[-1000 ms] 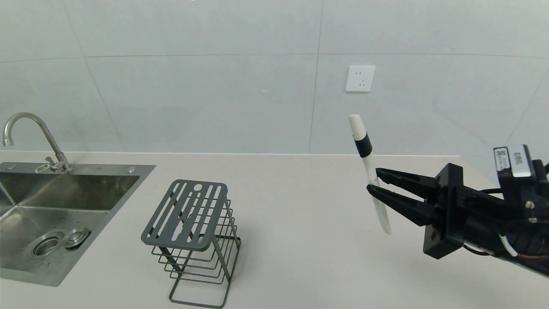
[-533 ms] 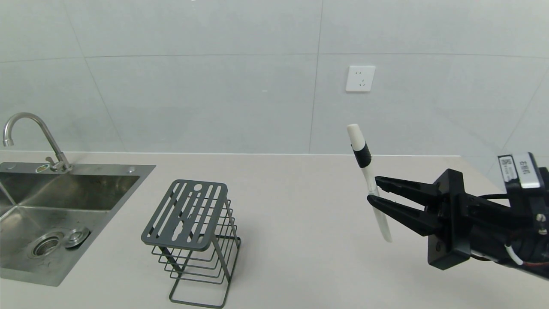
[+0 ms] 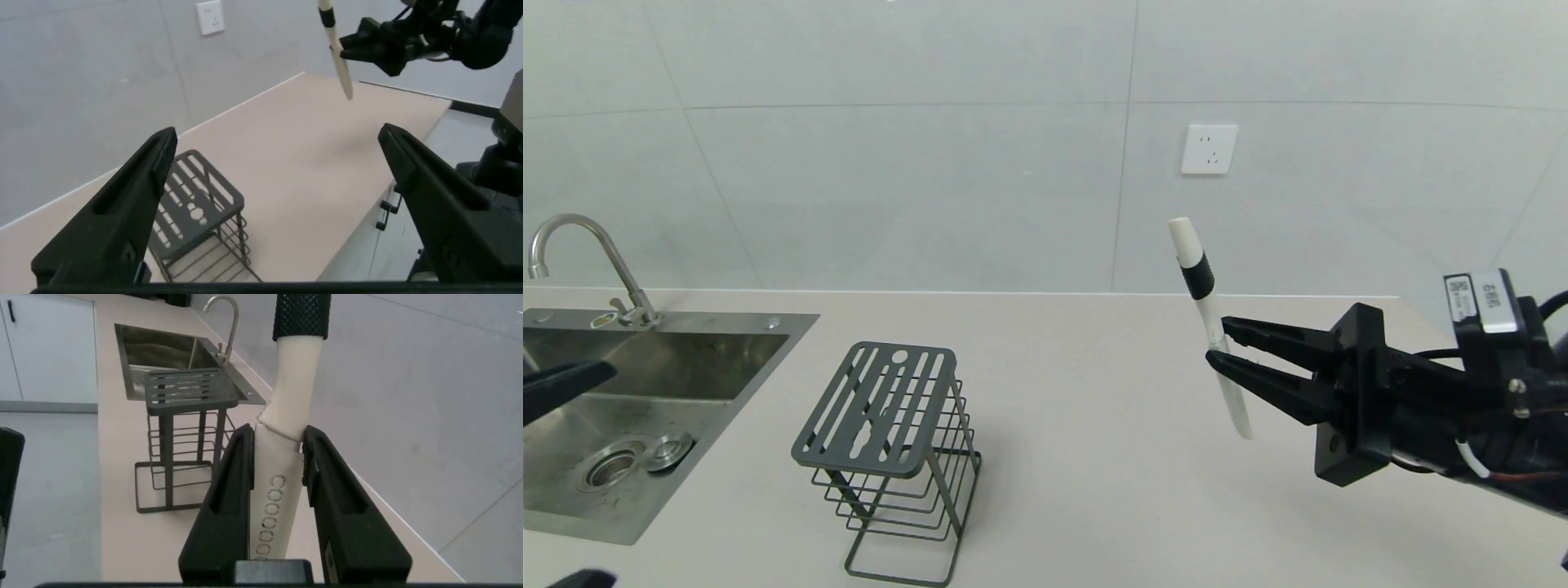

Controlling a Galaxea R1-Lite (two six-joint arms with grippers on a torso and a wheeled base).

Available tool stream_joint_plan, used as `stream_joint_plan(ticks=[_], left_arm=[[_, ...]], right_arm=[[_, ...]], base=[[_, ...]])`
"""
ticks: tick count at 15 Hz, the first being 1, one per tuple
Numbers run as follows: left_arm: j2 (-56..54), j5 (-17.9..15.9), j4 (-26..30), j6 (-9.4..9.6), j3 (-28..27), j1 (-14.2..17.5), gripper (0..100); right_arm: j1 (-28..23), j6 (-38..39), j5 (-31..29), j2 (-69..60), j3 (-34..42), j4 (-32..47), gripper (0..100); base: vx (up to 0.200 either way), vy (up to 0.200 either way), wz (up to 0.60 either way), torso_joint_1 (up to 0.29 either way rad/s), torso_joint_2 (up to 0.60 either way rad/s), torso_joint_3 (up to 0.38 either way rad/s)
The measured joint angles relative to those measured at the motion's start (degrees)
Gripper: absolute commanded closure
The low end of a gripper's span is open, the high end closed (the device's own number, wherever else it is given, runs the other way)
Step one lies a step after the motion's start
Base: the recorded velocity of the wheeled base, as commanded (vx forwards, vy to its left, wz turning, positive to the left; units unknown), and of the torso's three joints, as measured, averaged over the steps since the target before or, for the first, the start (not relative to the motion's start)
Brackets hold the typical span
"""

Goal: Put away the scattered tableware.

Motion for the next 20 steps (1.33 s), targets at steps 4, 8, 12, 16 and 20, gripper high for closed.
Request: stream_joint_plan(ticks=[4, 8, 12, 16, 20], left_arm=[[14.9, 0.2, -14.5, 3.54, -1.6, -7.0, 0], [25.8, 0.5, -21.8, 4.51, -5.3, -11.4, 0], [33.1, 2.5, -22.0, 4.77, -9.2, -15.2, 0], [39.6, 5.1, -22.4, 4.79, -14.6, -22.2, 0], [43.4, 5.1, -22.5, 4.73, -17.4, -26.3, 0]], right_arm=[[-0.1, 0.0, -0.2, 2.5, -2.3, 0.0, 100], [-0.5, 0.1, -0.2, 3.0, -3.0, 0.0, 100], [-1.4, 0.1, -0.3, 2.6, -3.0, 0.0, 100], [-2.5, 0.4, -1.6, 2.1, -4.4, 0.0, 100], [-2.5, 0.5, -1.9, 1.2, -5.4, 0.0, 100]], base=[[0.0, 0.0, 0.0, 0.0, 0.0, 0.0], [0.0, 0.0, 0.0, 0.0, 0.0, 0.0], [0.0, 0.0, 0.0, 0.0, 0.0, 0.0], [0.0, 0.0, 0.0, 0.0, 0.0, 0.0], [0.0, 0.0, 0.0, 0.0, 0.0, 0.0]])
